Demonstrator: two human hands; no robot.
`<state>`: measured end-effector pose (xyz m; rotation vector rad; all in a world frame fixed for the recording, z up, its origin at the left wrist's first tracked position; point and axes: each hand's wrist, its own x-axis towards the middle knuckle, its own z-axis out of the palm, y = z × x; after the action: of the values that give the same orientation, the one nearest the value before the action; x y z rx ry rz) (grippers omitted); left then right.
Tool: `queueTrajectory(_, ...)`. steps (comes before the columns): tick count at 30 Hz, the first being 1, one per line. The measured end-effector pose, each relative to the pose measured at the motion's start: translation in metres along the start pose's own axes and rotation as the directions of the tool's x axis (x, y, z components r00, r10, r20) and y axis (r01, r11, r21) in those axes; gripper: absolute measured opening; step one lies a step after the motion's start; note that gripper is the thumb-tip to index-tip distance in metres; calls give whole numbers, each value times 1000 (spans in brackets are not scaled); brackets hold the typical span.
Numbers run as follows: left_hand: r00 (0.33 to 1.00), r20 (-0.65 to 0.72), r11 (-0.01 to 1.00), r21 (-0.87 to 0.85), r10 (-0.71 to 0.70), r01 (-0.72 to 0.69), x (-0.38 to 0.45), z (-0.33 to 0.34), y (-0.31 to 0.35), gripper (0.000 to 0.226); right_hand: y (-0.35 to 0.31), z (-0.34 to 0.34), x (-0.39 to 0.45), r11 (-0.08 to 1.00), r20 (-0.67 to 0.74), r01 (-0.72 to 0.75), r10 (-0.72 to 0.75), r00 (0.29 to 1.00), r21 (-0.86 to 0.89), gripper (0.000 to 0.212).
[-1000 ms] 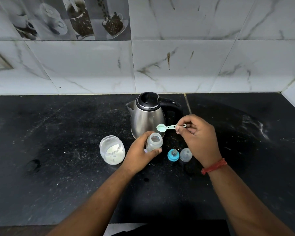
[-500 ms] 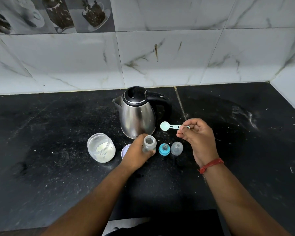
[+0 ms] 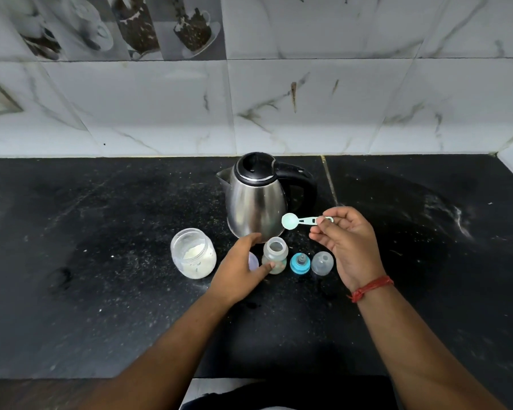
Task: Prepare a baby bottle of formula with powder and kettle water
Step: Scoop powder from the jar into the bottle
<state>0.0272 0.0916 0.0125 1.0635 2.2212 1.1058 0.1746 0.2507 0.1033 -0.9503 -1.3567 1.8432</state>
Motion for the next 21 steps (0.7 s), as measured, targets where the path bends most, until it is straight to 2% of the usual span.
queueTrajectory(6,973,-118,977,105,198,-187,-19,-42,8,43,4,51,0,999,108,21,-25,994,33,9)
queueTrajectory(10,900,-256,909,323,353,-265,-31,-73,-2,37,14,90,1,1000,158,24,-27,987,20,6)
queueTrajectory(12,863,-348,896,380,367,-228,-37,-84,-14,44,23,110,2,998,161,42,-35,986,-42,8)
queueTrajectory(15,876,-438,952,298,204,-72,-41,-97,-34,68,38,136,2,974,193,112,-74,979,-196,16)
queueTrajectory(18,938,-342,983,144,-57,112,-38,-106,-55,97,55,160,0,869,267,227,-115,957,-439,22)
queueTrajectory(19,948,-294,983,96,-124,158,-36,-108,-61,100,60,167,0,815,302,281,-138,943,-507,20)
queueTrajectory(21,958,-227,981,40,-177,191,-35,-110,-70,87,68,177,-1,686,380,388,-174,909,-615,14)
